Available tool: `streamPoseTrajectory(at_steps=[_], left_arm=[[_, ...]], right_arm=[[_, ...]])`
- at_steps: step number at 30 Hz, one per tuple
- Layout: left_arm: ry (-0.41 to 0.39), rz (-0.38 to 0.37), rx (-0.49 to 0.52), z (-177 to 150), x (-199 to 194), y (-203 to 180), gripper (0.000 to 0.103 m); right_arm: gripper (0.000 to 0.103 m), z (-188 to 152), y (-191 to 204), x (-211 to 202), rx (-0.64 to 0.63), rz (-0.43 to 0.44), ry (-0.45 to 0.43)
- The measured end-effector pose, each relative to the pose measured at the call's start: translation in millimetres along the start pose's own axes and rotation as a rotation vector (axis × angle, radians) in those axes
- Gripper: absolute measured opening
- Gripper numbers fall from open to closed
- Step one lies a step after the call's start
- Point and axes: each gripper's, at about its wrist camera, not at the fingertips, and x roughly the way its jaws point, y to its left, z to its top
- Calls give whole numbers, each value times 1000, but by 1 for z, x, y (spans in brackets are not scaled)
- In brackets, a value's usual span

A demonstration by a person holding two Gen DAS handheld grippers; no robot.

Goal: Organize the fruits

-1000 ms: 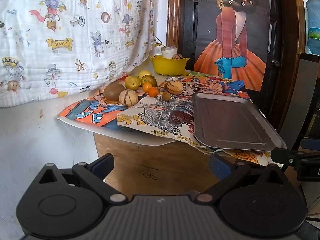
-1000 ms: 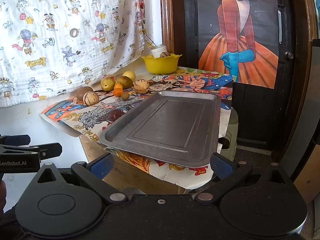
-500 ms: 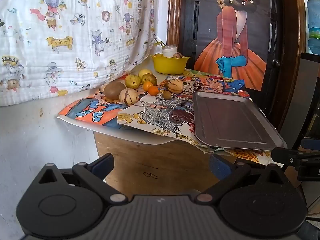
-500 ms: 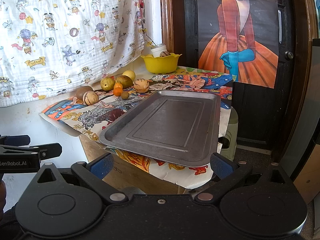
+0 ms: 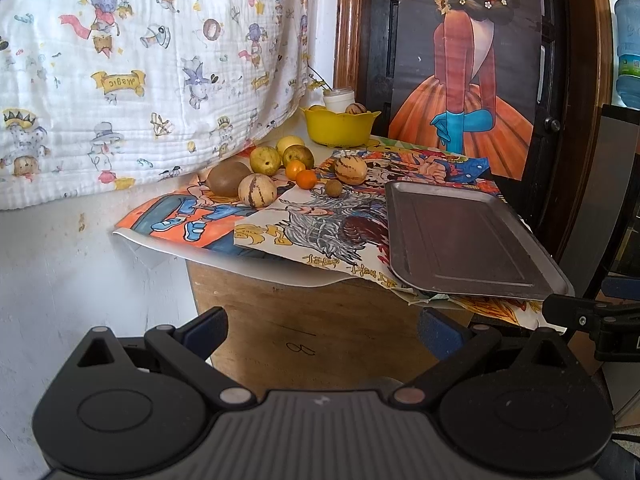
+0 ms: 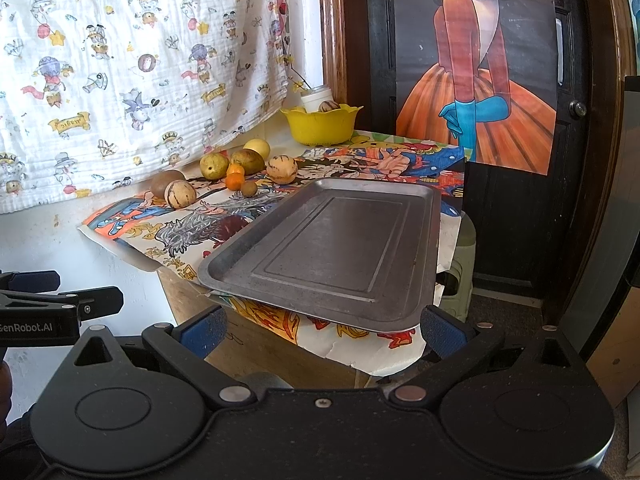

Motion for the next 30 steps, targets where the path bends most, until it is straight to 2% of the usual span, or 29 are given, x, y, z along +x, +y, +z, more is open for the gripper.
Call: streamPoseTrajectory(at_steps=[21, 30], left_arm=[[10, 5, 0, -7, 1, 4, 103], [57, -1, -18, -3, 10, 3, 103]], right_arm=[[103, 1, 0, 1, 0, 3, 7], [103, 1, 0, 7, -19, 44, 4]])
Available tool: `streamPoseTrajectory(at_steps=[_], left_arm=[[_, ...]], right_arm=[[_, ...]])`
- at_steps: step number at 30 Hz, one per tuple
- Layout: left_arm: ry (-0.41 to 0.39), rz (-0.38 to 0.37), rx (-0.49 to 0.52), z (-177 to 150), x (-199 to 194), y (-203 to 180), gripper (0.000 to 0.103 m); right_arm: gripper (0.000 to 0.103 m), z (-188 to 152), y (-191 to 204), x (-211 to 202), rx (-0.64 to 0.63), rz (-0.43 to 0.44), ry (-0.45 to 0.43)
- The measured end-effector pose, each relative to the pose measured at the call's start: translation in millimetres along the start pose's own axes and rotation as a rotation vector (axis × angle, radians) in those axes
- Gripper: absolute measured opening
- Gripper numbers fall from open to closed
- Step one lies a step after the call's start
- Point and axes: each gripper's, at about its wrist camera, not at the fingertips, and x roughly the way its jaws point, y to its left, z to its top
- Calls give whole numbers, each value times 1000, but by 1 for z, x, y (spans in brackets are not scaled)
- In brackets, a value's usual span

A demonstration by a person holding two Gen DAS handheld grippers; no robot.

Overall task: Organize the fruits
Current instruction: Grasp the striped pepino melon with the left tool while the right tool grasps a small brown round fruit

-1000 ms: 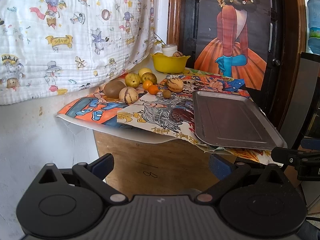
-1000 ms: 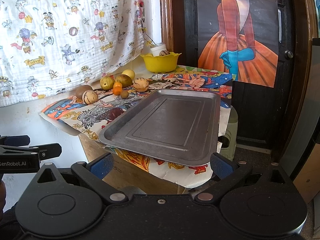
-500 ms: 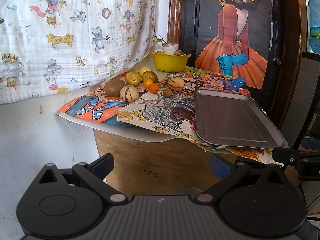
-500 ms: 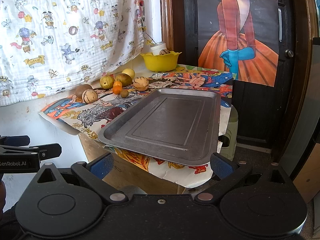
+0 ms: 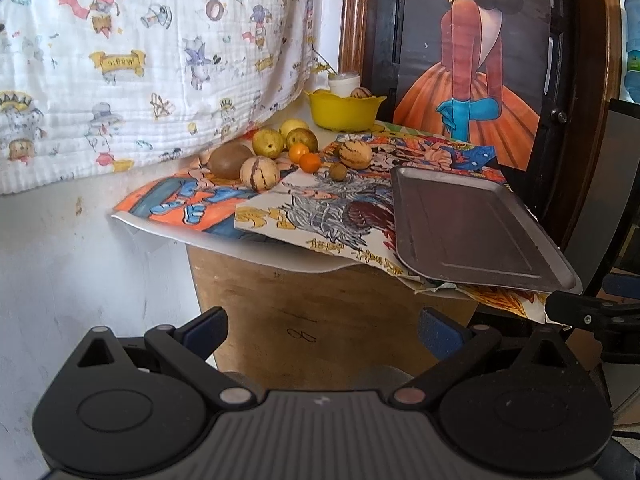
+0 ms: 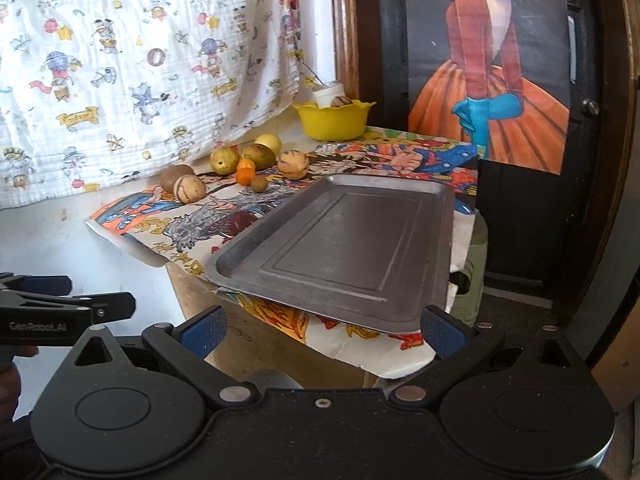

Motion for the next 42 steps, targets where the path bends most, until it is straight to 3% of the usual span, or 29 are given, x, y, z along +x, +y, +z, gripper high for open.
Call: streamPoseTrajectory(at_steps=[6, 15, 26, 31, 34, 37, 42], left_arm=[[23, -1, -32, 4, 7, 8, 103], [42, 40, -182, 19, 23, 51, 103], [-13, 92, -215, 74, 48, 74, 103], [17, 99, -209, 107, 73, 85, 103], [20, 93, -193, 122, 88, 90, 103], [13, 97, -197, 133, 105, 92, 103], [35, 69, -297, 142, 144, 100, 102]], right_arm=[[103, 6, -4, -2, -13, 30, -30], [103, 24, -8, 13, -85, 113, -45], [103, 118, -19, 45, -118, 359, -146], [103, 154, -3, 87, -215, 350, -70], [103, 160, 11, 117, -336, 321, -59], [102, 159, 23, 155, -433, 342, 9], [89, 161, 35, 217, -449, 382, 128]])
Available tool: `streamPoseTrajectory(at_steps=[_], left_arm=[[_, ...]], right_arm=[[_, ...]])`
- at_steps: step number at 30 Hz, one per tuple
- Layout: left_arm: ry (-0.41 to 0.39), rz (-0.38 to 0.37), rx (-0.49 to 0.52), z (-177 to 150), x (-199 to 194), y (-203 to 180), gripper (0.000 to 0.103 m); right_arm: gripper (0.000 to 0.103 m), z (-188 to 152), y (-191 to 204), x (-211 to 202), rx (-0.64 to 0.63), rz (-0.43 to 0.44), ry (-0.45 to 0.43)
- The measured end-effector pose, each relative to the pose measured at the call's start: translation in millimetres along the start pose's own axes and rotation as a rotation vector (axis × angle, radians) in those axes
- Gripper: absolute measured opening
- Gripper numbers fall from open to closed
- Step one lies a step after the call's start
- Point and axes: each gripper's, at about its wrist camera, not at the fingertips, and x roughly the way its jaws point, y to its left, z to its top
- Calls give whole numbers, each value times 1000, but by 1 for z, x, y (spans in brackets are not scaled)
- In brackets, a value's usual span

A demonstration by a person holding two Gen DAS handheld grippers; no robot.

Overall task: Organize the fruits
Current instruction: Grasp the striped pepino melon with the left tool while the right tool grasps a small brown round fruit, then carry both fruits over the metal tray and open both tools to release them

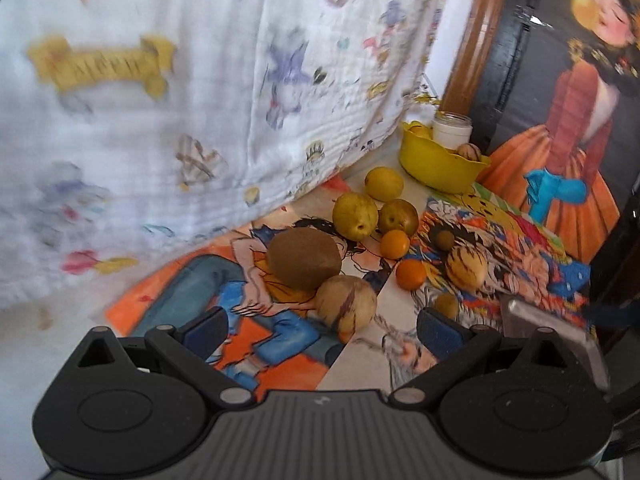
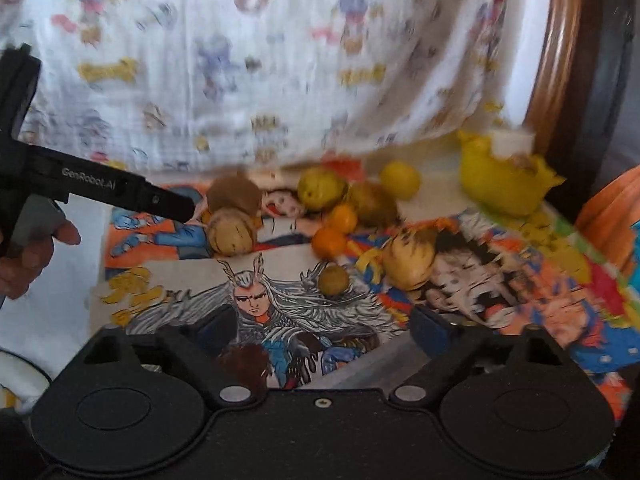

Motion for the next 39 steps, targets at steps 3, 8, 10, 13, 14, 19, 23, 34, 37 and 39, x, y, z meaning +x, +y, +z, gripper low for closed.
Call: streamPoseTrajectory(at_steps=[3, 8, 10, 13, 14, 19, 23, 34, 37, 39], left_arm=[[20, -9, -31, 3, 21, -1, 99], [40, -58, -35, 4, 46, -4, 88], [44, -70, -35, 3, 52, -4, 85], [54, -61, -44, 2, 62, -4, 78], [58, -61, -50, 1, 63, -4, 76], [63, -48, -57, 0, 72, -4, 68], [59, -42, -46, 1, 77, -7, 65], [65, -13, -9, 0, 76, -12, 52], [78, -11, -6, -1, 72, -16, 51], [85, -17, 2, -3, 69, -20, 51]], right_arm=[[82, 4, -9, 28, 32, 13, 19], [62, 7, -20, 60, 58, 22, 35], [56, 7, -23, 70, 60, 29, 42], [51, 9, -25, 80, 63, 47, 50], [50, 9, -25, 84, 60, 54, 51], [42, 10, -20, 95, 39, 78, 58], [33, 11, -18, 98, 29, 71, 48], [30, 11, -19, 90, 22, 82, 35], [30, 10, -19, 79, 24, 83, 26], [30, 7, -22, 68, 27, 77, 17]])
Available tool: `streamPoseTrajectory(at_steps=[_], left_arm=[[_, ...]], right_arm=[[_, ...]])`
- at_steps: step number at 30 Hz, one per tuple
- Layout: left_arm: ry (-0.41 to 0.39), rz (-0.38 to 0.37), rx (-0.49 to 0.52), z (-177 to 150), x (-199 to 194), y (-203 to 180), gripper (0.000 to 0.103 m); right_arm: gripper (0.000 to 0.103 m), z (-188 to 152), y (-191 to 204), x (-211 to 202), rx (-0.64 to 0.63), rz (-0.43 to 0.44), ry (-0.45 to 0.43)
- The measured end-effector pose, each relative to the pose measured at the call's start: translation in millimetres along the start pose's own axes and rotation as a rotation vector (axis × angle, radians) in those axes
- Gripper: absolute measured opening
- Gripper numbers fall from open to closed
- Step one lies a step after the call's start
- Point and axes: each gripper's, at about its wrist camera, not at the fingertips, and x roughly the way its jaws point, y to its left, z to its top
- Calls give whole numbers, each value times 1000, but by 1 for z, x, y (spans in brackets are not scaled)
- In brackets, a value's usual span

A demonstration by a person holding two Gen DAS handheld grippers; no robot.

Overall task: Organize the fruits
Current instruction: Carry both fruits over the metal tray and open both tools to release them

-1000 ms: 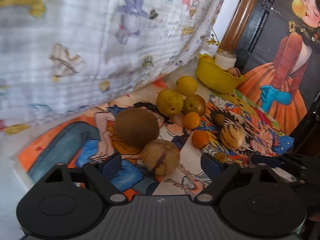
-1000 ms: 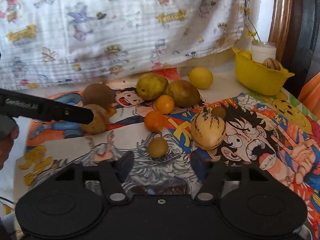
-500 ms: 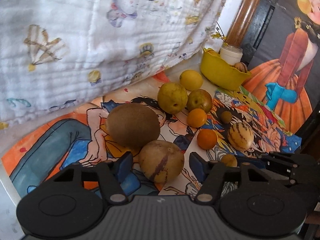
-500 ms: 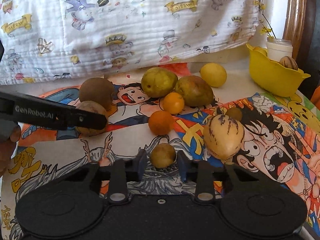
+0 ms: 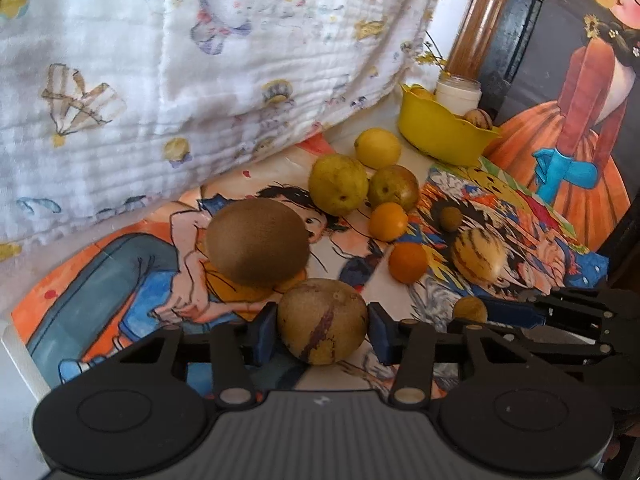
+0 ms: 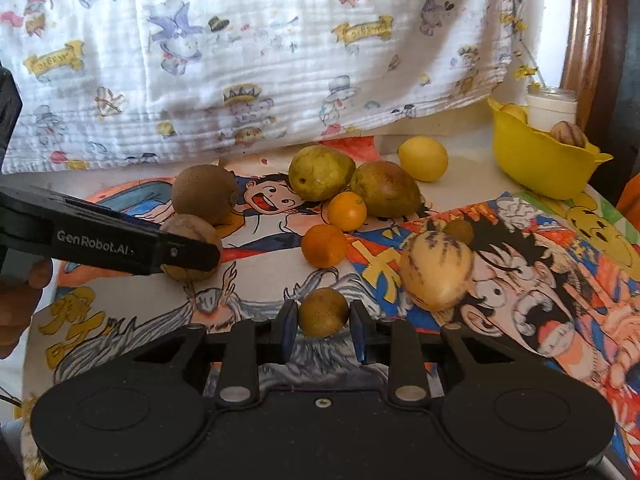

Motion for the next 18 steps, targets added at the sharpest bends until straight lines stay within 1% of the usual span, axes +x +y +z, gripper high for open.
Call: streamPoseTrajectory(at_steps=[5, 11, 15, 18], left_arm=[[-4, -26, 31, -3, -16, -22, 51], [-18, -84, 65, -1, -31, -59, 51], [-17, -120, 100, -4, -25, -90, 51], [-6, -150, 130, -6, -18, -111, 51]], right_arm=[[30, -17, -16, -39, 28, -43, -28], [30, -46, -47, -80, 88, -140, -52], [30, -66, -64, -98, 106, -217, -77], [30, -78, -74, -104, 104, -274, -97]])
